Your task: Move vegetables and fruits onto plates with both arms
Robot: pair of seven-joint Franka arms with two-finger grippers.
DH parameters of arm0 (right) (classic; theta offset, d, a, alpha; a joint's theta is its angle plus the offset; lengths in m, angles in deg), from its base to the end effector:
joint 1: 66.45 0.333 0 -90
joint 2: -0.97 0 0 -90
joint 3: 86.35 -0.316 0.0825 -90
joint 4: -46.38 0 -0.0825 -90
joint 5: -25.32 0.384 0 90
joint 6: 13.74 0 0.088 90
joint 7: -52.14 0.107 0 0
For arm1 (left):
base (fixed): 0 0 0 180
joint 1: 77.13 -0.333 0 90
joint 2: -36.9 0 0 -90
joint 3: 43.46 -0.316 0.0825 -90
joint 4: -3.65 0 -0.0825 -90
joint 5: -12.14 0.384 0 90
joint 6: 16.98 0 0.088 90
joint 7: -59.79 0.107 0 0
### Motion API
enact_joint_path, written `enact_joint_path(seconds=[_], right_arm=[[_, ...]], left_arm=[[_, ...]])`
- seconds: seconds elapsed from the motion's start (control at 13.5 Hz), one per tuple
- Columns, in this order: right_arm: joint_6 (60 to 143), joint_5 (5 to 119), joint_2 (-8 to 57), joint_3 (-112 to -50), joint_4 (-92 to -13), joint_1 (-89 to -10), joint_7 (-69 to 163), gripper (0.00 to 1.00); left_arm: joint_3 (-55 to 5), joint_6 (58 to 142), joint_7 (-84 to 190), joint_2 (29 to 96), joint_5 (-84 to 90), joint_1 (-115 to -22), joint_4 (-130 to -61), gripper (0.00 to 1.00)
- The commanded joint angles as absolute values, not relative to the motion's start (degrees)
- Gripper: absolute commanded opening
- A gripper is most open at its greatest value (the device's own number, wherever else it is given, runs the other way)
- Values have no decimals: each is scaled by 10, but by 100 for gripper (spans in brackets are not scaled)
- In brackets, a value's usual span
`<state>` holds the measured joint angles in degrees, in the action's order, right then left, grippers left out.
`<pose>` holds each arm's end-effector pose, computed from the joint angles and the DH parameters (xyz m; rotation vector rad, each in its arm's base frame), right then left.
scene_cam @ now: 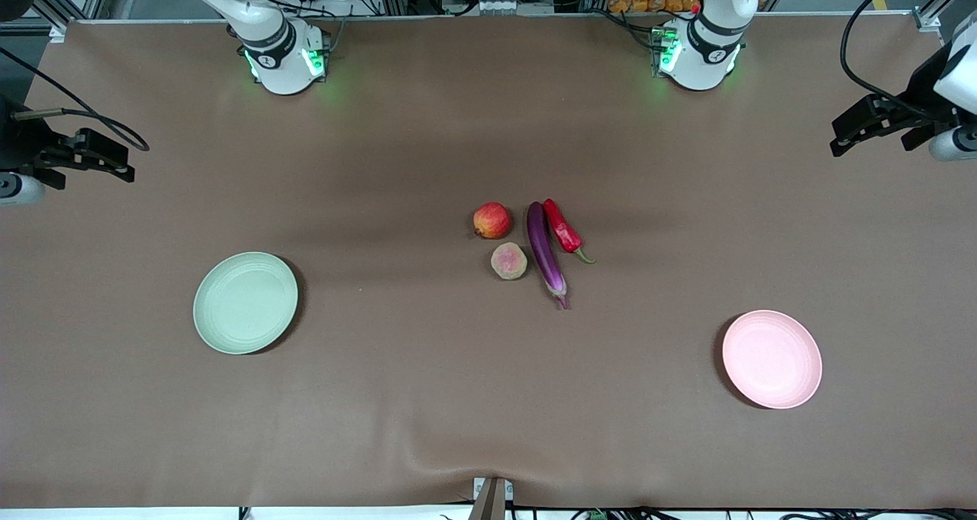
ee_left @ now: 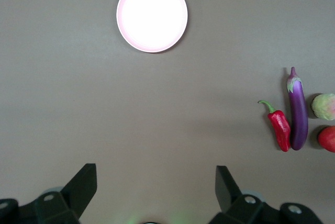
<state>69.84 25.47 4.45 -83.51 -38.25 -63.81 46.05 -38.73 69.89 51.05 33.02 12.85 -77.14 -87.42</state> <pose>0.5619 -0.0007 0.6250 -3.1311 -0.1613 0.1237 0.5261 -0.0437 0.6475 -3.1211 -0.1109 0.0057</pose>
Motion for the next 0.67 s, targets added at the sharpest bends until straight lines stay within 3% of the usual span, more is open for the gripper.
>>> enact_joint_path(seconds=[0.0, 0.59], right_arm=[[691, 242, 47, -834, -374, -633, 460, 100], [691, 242, 47, -833, -375, -633, 460, 100]], left_arm=[[-385, 692, 507, 351, 126, -765, -860, 100], [-377, 768, 377, 456, 120, -684, -883, 100]])
